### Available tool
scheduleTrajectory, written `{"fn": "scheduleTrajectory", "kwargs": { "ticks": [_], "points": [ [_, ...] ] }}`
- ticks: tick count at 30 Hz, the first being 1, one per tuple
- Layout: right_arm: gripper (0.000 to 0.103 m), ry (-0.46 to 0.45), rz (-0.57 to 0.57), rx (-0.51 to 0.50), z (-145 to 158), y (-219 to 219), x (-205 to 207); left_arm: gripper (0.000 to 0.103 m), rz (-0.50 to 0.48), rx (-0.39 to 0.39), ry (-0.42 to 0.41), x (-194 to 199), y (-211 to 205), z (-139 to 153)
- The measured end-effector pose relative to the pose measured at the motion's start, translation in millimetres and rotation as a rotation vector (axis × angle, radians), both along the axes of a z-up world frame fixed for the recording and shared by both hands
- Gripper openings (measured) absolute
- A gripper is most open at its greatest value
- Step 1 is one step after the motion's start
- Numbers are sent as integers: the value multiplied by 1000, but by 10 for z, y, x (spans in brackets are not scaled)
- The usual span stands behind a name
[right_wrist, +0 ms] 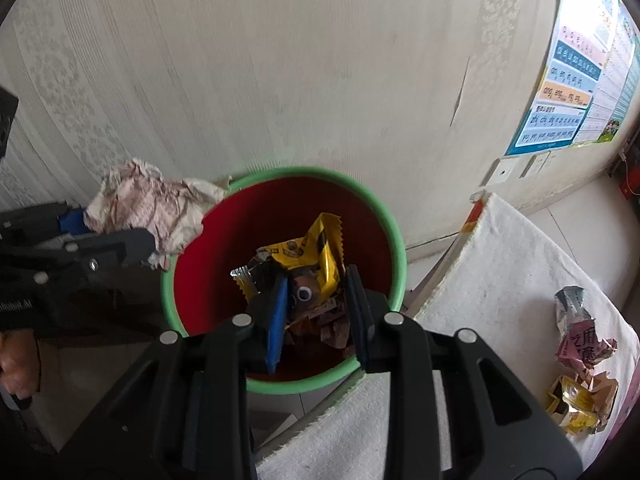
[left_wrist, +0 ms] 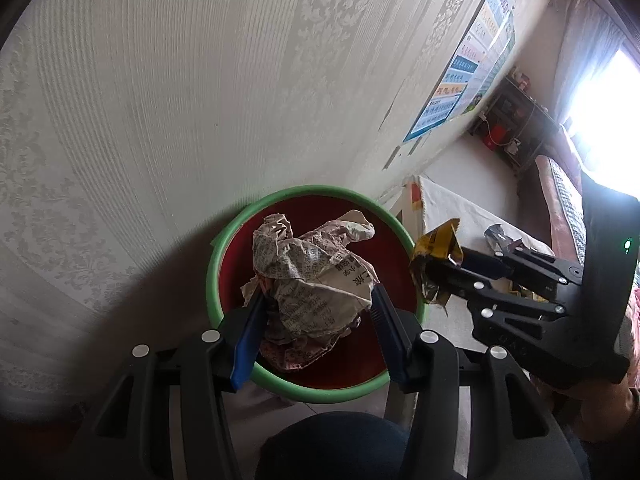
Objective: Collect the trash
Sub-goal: 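Open both tools to drop the wrappers into the red bucket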
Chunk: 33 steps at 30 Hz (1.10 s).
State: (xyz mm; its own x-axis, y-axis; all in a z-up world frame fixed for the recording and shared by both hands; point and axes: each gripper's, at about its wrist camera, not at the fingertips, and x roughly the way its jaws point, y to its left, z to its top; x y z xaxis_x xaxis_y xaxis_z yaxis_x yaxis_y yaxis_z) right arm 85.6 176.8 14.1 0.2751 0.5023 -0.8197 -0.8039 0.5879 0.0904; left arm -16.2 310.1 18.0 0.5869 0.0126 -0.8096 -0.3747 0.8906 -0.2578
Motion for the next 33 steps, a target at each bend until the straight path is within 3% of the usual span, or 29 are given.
{"fn": "scheduleTrajectory", "kwargs": {
  "ticks": [6, 12, 14, 15, 17, 18, 20, 25, 29, 33],
  "points": [
    [27, 14, 19, -44, -149, 150, 34, 50, -15, -42, 48, 77, 73, -139],
    [31, 13, 36, -52, -164, 257, 105, 53, -2, -49, 40, 143, 147, -133],
    [55, 6, 32, -60, -173, 265, 120, 55, 5, -49, 30, 186, 179, -96],
    [63, 5, 29, -61, -179, 263, 124, 56, 8, -48, 26, 198, 193, -80],
    [85, 9, 35, -65, -201, 256, 125, 73, 24, -34, 23, 228, 220, -40],
    [88, 9, 41, -75, -213, 257, 114, 75, 32, -30, 17, 240, 231, -9],
    [92, 8, 45, -86, -217, 247, 96, 85, 41, -28, 12, 240, 240, 32],
    [98, 14, 32, -75, -113, 107, 47, 95, 77, -8, -10, 160, 232, 171],
    [98, 19, 20, -62, 15, -110, -3, 95, 108, 53, -13, 41, 126, 299],
    [98, -3, -2, -44, 201, -461, -52, 95, 74, 90, -38, -34, -153, 471]
  ]
}}
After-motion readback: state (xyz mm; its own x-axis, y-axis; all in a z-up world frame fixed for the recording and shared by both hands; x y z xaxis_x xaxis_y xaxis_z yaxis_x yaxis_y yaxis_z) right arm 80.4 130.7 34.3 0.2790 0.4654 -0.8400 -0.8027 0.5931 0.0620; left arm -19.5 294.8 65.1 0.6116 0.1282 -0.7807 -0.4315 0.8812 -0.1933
